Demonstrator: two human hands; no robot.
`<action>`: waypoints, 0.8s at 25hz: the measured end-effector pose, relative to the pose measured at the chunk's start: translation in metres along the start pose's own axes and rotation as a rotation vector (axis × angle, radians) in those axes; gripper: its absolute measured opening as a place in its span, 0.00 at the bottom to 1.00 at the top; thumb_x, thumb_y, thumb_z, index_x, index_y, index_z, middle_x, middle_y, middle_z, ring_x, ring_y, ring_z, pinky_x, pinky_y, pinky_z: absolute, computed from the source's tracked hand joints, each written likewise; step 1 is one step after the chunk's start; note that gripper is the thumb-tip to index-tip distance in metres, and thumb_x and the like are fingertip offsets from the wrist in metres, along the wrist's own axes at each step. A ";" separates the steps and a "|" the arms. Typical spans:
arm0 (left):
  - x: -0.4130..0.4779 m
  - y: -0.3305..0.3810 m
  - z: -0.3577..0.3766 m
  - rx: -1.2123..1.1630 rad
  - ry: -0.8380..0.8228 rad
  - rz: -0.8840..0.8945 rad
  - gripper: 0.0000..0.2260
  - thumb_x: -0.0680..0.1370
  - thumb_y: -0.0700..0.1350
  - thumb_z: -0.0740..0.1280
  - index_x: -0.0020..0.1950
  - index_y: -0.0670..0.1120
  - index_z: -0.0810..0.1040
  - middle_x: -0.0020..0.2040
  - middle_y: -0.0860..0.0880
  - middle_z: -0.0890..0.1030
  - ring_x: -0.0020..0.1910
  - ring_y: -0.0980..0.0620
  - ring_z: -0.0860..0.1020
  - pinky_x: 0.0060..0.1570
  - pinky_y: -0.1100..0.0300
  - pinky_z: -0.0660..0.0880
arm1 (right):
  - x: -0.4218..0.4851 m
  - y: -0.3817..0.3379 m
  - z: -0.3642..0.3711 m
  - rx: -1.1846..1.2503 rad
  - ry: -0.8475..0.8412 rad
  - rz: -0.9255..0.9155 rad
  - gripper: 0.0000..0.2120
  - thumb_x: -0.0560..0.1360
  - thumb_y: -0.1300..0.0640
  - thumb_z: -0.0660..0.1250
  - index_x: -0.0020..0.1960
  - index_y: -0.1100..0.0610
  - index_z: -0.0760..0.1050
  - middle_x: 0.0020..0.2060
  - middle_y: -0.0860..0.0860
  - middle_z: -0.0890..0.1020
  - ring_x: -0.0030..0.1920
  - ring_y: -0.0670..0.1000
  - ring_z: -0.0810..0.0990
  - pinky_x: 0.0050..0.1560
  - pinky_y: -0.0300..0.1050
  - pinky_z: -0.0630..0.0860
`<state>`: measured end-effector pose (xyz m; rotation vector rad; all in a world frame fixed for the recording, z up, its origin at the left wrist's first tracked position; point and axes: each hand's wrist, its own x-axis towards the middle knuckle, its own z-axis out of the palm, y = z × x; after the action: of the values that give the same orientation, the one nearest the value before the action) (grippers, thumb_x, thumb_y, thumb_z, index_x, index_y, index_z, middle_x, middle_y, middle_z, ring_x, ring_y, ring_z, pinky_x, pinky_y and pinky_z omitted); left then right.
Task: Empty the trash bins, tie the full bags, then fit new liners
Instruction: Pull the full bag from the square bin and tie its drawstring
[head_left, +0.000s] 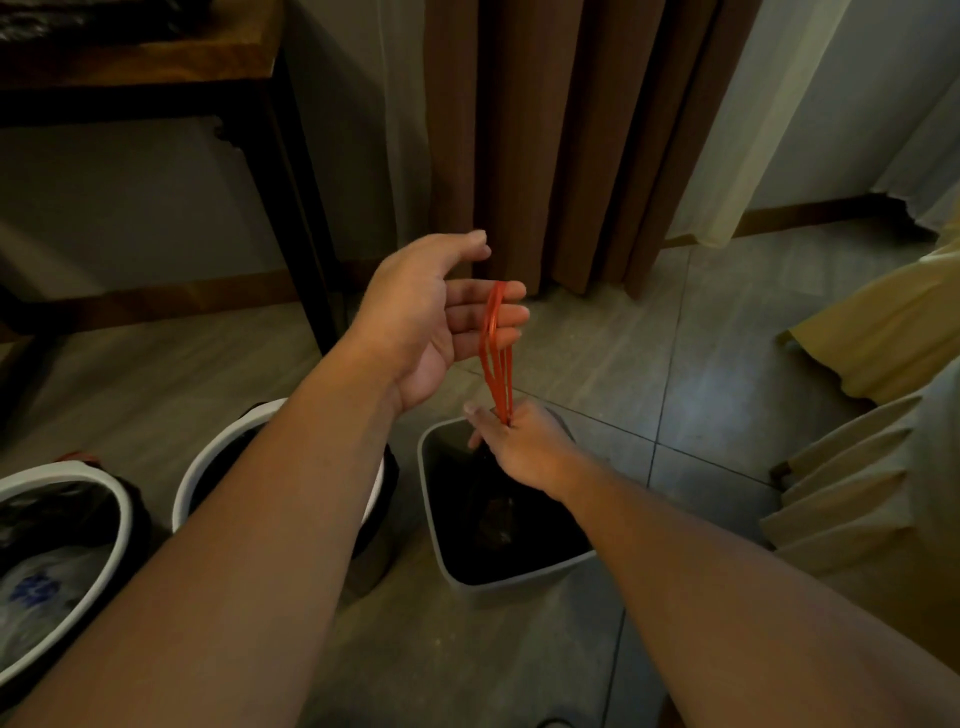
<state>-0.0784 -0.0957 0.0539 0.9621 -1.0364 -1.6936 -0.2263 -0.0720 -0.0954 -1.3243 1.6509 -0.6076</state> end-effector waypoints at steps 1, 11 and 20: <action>0.000 0.000 -0.001 -0.011 -0.010 0.010 0.12 0.82 0.49 0.69 0.63 0.45 0.77 0.50 0.37 0.88 0.45 0.42 0.88 0.42 0.52 0.83 | 0.001 0.003 0.000 -0.009 -0.011 0.019 0.24 0.81 0.33 0.63 0.44 0.49 0.85 0.27 0.41 0.81 0.28 0.39 0.80 0.37 0.43 0.73; 0.010 -0.019 -0.005 0.021 0.053 0.059 0.11 0.82 0.37 0.68 0.63 0.47 0.79 0.53 0.44 0.89 0.51 0.43 0.88 0.45 0.50 0.84 | 0.000 0.005 -0.001 -0.043 -0.006 -0.011 0.24 0.79 0.31 0.64 0.42 0.50 0.84 0.30 0.42 0.84 0.29 0.40 0.81 0.32 0.37 0.74; 0.008 -0.040 -0.021 0.178 0.071 0.016 0.21 0.81 0.29 0.67 0.65 0.52 0.79 0.55 0.53 0.88 0.52 0.48 0.88 0.46 0.51 0.85 | -0.011 -0.016 -0.016 0.216 0.031 -0.221 0.13 0.75 0.38 0.74 0.51 0.46 0.86 0.39 0.45 0.87 0.39 0.45 0.83 0.44 0.46 0.77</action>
<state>-0.0732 -0.0979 0.0081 1.1169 -1.1585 -1.5625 -0.2319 -0.0690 -0.0707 -1.3510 1.4281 -0.9152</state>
